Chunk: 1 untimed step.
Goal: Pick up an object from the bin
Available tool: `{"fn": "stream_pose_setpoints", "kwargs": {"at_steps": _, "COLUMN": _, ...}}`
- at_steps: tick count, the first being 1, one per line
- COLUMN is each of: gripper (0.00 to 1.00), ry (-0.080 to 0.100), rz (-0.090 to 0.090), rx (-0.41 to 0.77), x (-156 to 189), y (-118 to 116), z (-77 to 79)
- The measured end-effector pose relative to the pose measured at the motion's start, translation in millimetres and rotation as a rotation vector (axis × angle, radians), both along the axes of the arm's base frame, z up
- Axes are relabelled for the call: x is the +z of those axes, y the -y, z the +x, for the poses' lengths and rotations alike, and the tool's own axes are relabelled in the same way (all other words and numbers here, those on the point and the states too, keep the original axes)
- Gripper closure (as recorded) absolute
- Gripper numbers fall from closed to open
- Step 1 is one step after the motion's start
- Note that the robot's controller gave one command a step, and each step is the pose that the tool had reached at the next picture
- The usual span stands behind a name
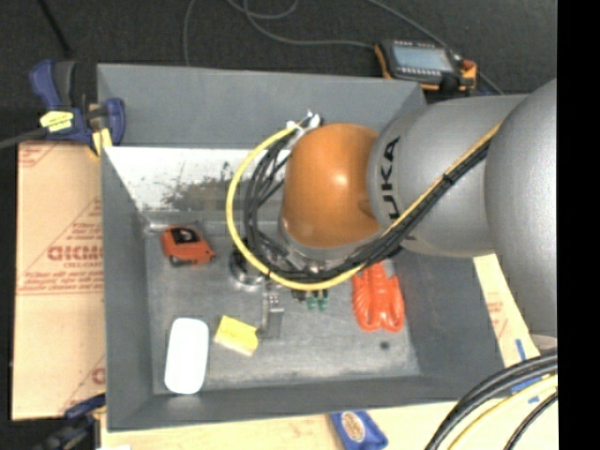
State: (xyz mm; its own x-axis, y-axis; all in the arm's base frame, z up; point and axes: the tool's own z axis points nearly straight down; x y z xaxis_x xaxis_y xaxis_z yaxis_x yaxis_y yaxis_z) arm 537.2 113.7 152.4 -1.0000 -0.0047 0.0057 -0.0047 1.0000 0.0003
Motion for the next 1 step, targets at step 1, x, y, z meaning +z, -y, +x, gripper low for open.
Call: {"fn": "stream_pose_setpoints", "kwargs": {"at_steps": 1, "gripper": 0.0, "ry": 0.008, "rz": 0.001, "rx": -0.004, "x": 4.4, "y": 0.6, "z": 2.0}}
